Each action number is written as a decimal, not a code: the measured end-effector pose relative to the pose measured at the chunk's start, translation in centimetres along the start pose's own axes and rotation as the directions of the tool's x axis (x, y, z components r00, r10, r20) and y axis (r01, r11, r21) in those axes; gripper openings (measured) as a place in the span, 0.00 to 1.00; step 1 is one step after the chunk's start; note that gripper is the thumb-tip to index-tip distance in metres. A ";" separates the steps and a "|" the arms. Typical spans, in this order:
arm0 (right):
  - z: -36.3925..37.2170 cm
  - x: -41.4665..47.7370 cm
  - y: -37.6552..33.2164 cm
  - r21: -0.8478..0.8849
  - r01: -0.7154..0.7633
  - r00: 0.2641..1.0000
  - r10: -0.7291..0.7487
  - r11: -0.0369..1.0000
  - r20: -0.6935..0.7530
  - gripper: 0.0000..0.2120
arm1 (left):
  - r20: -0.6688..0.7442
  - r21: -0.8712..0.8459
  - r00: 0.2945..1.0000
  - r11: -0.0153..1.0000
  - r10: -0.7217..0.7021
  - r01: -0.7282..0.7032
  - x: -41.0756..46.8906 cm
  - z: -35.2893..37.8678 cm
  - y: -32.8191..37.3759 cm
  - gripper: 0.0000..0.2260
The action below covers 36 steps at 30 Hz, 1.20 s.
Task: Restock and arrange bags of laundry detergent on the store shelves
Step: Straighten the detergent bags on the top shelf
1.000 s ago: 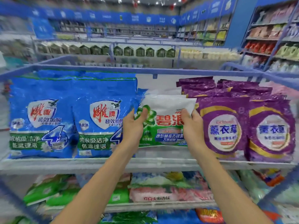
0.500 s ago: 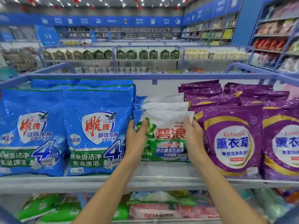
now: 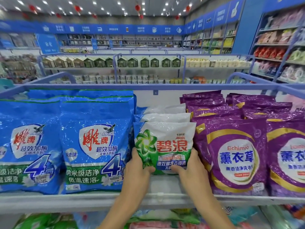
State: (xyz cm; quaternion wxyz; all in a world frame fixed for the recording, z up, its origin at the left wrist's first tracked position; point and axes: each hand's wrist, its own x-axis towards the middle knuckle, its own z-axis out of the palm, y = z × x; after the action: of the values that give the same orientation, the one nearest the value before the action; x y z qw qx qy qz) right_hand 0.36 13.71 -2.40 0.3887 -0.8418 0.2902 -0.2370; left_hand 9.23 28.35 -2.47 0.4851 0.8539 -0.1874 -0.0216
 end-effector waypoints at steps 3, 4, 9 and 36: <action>0.3 0.6 -0.2 0.023 -0.001 1.000 0.002 1.000 -0.016 0.29 | 0.000 -0.035 1.000 0.999 0.022 -0.022 0.7 0.2 0.1 0.28; 0.4 0.7 -0.2 0.031 -0.006 1.000 0.007 0.999 -0.014 0.29 | -0.001 -0.037 1.000 0.999 0.023 -0.023 0.7 0.2 0.1 0.28; 0.6 0.0 0.1 0.034 -0.047 0.998 0.048 0.998 -0.036 0.29 | -0.006 -0.010 0.998 0.998 0.055 -0.055 0.5 0.4 -0.6 0.33; 2.3 -17.8 -2.2 -0.091 0.525 0.762 -0.420 0.846 0.494 0.34 | -0.091 0.601 0.996 0.799 0.027 0.033 -23.9 -11.8 -5.7 0.31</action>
State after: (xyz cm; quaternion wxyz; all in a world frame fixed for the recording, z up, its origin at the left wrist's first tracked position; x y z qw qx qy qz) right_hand -10.32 28.04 -5.07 0.2754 -0.9571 -0.0074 -0.0894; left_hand -8.71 48.77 -4.46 0.1974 0.9640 -0.1600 0.0786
